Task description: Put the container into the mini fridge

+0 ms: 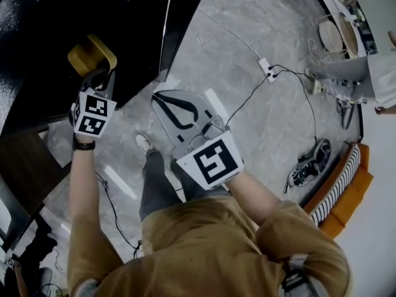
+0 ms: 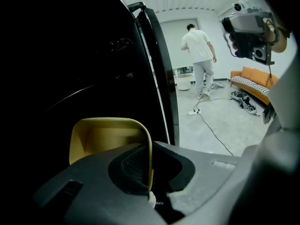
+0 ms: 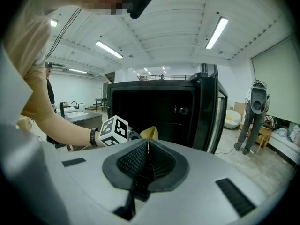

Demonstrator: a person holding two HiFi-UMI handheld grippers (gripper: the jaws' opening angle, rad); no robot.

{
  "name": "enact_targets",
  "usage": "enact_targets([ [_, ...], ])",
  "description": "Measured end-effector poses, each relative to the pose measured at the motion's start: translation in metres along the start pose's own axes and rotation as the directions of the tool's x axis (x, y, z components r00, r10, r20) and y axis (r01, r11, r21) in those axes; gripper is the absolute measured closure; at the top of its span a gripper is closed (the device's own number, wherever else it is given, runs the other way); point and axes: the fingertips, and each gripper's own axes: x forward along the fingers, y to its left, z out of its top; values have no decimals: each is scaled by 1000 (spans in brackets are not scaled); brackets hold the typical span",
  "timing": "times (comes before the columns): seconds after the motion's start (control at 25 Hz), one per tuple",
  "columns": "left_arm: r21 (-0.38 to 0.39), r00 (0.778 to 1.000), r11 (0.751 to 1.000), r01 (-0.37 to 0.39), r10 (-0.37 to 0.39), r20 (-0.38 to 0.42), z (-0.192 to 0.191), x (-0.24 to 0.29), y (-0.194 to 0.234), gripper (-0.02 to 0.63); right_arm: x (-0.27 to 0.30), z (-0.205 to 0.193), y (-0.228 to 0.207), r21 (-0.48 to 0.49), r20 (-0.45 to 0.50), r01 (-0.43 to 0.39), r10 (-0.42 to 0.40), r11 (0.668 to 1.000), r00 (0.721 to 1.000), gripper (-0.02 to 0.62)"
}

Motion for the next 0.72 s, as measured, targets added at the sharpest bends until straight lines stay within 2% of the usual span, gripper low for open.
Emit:
enact_targets([
  [0.08, -11, 1000, 1000, -6, 6, 0, 0, 3, 6, 600, 0, -3, 1, 3, -9, 2, -2, 1000, 1000, 592],
  [0.2, 11, 1000, 1000, -11, 11, -2, 4, 8, 13, 600, -2, -7, -1, 13, -17, 10, -10, 1000, 1000, 592],
  [0.72, 35, 997, 999, -27, 30, -77, 6, 35, 36, 600, 3, -4, 1, 67, -19, -7, 8, 998, 1000, 592],
])
